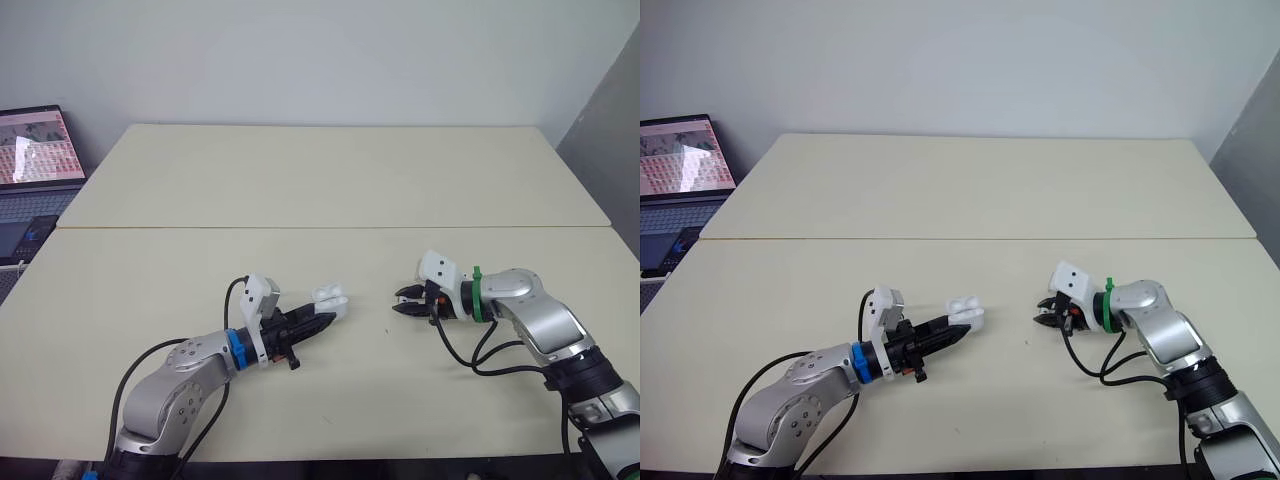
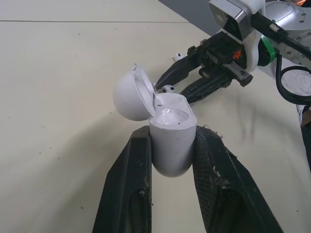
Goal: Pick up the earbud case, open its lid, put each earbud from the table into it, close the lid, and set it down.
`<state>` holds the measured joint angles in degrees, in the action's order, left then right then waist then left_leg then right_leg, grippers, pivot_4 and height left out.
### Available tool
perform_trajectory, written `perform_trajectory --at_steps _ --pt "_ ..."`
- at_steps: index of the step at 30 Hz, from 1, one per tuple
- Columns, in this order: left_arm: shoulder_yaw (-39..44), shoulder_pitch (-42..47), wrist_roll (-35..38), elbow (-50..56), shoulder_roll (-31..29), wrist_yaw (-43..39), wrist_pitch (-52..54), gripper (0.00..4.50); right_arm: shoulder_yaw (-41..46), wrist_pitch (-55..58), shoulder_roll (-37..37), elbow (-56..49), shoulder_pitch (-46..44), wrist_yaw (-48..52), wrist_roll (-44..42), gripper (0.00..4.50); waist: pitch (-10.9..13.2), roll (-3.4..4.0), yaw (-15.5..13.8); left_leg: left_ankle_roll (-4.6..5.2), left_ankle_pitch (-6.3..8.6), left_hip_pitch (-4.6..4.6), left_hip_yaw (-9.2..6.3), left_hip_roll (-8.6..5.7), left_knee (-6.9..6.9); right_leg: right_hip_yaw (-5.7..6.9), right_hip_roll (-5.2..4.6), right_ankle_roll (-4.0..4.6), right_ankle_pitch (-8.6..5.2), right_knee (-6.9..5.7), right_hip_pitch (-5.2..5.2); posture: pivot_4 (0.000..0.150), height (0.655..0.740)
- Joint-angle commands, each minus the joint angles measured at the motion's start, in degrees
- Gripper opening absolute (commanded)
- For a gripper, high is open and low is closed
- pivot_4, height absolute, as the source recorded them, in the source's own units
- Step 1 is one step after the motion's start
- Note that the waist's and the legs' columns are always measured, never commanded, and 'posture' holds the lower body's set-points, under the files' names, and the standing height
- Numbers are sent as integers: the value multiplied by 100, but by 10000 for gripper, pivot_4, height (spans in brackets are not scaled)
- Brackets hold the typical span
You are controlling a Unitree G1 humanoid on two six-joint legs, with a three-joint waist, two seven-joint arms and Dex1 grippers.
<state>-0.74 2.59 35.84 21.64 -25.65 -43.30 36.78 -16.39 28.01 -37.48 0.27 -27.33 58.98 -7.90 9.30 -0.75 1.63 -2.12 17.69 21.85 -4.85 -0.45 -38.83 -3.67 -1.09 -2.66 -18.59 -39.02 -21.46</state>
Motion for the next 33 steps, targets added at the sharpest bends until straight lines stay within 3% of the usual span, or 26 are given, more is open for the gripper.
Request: perform_trajectory --at_steps 1,14,17,22,27,33 --pt "43 47 29 134 -55 -63 -134 7886 106 31 -69 -43 107 -44 43 121 -1 -1 0 0 0 -1 0 0 0 0 0 0 0 0 1 1500 7400" --pt "7 53 53 122 -69 -87 -111 7886 402 197 -70 -607 269 54 -315 121 -1 -2 -9 0 0 -2 -2 0 -1 1 0 0 0 1 4 1500 7400" --pt "-7 63 52 116 -65 -90 -106 7886 414 371 -211 -860 210 362 -557 5264 -1 -1 -7 0 0 -1 -1 0 -1 1 0 0 0 1 2 1500 7400" --pt "-19 67 40 105 -67 -95 -112 7886 314 527 -473 -957 -104 678 -604 22779 -1 -1 -6 0 0 -2 0 0 -1 0 0 0 0 1 3 1500 7400" --pt "-11 45 45 121 -50 -63 -108 7886 -100 -100 -859 -501 -462 1237 -155 40806 0 0 -6 0 0 -1 0 0 0 1 0 0 0 2 0 1500 7400" --pt "-18 82 38 83 -70 -96 -113 7886 -759 -1444 -800 841 -1569 2238 494 40806 2 3 28 0 0 -5 5 0 -1 0 0 0 0 0 0 1500 7400"
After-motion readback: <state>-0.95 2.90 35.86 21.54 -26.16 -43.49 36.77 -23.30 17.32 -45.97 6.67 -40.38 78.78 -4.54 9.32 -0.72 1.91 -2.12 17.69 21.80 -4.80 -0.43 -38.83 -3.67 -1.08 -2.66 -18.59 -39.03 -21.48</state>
